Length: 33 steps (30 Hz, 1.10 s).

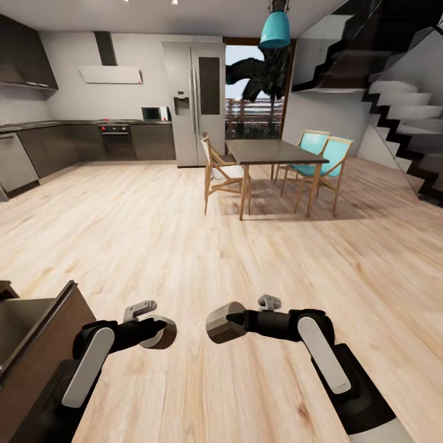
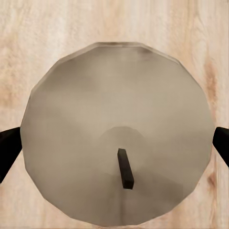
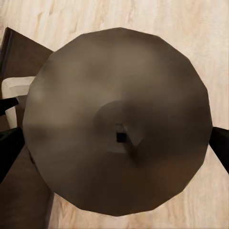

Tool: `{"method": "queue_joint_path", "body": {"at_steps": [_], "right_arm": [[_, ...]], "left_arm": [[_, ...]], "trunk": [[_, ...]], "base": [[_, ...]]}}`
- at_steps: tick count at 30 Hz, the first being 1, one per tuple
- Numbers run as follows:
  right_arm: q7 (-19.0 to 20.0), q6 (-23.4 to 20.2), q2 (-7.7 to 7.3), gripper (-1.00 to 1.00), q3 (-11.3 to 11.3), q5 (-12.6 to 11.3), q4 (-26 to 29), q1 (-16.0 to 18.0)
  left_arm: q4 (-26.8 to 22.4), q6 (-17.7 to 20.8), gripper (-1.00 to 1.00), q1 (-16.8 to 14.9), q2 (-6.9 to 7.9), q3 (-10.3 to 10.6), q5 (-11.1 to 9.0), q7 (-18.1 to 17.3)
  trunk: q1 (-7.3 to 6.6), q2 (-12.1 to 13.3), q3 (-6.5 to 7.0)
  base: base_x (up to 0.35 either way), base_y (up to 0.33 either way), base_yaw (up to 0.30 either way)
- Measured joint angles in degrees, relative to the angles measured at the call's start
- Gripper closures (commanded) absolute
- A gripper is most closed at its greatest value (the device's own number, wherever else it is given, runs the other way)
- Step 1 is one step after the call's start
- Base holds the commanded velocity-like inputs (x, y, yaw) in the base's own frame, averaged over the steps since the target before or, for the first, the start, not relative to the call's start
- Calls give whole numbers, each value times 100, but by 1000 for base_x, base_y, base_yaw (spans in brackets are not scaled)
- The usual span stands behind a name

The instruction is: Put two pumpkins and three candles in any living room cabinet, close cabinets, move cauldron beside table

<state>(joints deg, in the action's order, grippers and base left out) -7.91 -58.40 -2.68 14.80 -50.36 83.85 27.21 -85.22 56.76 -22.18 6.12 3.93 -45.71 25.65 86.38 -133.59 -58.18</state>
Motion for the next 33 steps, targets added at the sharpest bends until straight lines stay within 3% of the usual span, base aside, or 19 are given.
{"method": "queue_joint_path", "body": {"at_steps": [7, 20, 33], "right_arm": [[0, -5, -21, 100, -11, -47, 1, -1], [0, -3, -27, 100, -18, -38, 1, -1], [-1, -11, -17, 100, -11, 25, 1, 0]], "left_arm": [[1, 1, 100, -1, 0, 1, 3, 0], [9, 0, 100, -1, -6, 12, -2, 0], [15, -6, 100, 0, -8, 16, -20, -2]], "trunk": [[0, 0, 0], [0, 0, 0], [2, 0, 0]], "base": [[330, 0, 217], [330, 0, 49], [273, -48, 263]]}}
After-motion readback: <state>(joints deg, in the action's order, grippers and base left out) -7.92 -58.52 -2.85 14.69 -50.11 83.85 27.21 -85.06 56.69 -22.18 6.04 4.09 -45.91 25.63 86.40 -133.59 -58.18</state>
